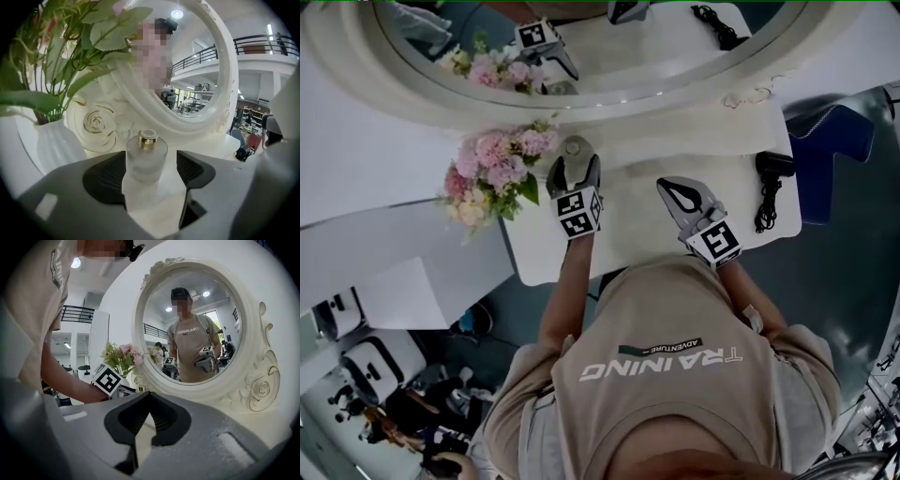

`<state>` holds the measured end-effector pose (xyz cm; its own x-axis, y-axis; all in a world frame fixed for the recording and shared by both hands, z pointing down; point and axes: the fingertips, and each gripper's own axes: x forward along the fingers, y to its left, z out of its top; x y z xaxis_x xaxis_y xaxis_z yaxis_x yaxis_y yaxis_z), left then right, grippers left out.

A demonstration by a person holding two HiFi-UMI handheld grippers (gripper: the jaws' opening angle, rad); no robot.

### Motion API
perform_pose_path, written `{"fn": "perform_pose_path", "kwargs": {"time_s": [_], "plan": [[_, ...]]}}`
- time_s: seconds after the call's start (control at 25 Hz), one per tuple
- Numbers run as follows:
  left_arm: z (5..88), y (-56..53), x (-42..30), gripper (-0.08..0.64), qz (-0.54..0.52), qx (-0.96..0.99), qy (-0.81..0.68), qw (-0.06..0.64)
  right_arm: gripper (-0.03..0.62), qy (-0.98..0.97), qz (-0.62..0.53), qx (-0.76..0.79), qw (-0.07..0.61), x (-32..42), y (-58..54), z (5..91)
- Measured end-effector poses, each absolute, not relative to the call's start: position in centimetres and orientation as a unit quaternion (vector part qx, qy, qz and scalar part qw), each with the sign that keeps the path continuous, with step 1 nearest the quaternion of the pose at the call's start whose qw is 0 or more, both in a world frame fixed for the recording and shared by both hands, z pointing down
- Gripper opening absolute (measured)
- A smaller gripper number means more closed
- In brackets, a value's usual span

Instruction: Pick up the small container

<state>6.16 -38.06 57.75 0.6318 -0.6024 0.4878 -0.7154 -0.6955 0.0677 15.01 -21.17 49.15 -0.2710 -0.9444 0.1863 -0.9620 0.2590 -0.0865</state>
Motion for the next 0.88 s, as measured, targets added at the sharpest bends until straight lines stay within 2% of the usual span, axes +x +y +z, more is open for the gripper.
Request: {"fn": "perform_pose_path", "kwargs": {"time_s": [0.88], "plan": [[61.5,-42.1,8.1,0.354,0.267,0.863,-0.415,0.112,0.003,-0.783,0.107,0.610,0.055,17.5,-22.1,50.5]]}}
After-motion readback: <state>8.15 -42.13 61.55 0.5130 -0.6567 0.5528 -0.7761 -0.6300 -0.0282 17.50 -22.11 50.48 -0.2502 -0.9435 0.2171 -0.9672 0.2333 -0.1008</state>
